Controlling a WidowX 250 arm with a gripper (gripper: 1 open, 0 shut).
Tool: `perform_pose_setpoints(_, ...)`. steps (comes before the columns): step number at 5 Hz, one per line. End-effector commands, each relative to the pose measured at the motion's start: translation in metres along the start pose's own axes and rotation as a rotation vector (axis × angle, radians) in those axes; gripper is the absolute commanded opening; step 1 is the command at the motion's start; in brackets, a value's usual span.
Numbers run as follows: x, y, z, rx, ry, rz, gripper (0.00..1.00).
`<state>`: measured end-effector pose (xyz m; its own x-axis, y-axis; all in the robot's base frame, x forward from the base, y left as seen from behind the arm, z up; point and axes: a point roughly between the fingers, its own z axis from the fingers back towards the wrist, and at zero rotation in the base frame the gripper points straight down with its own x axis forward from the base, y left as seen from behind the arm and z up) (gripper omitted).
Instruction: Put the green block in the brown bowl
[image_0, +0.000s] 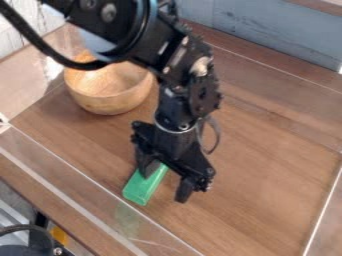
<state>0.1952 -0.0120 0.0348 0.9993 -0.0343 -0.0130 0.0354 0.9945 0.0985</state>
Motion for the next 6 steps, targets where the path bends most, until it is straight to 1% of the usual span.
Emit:
perform_pose_setpoints(1,-0.001,0.002,0.004,-0.003,-0.022,-0.007,1.0)
perform_pose_setpoints(2,-0.006,0.002,0.005,-0.001,-0.022,-0.027,1.0)
perform_pose_setpoints(4,0.008,0.006,0.025,0.018,-0.025,-0.07,1.0)
perform_pose_setpoints(5,0.018,0.013,0.026,0.016,-0.026,-0.05,1.0)
perform_pose_setpoints(6,0.024,0.016,0.024,0.015,-0.027,-0.048,1.0)
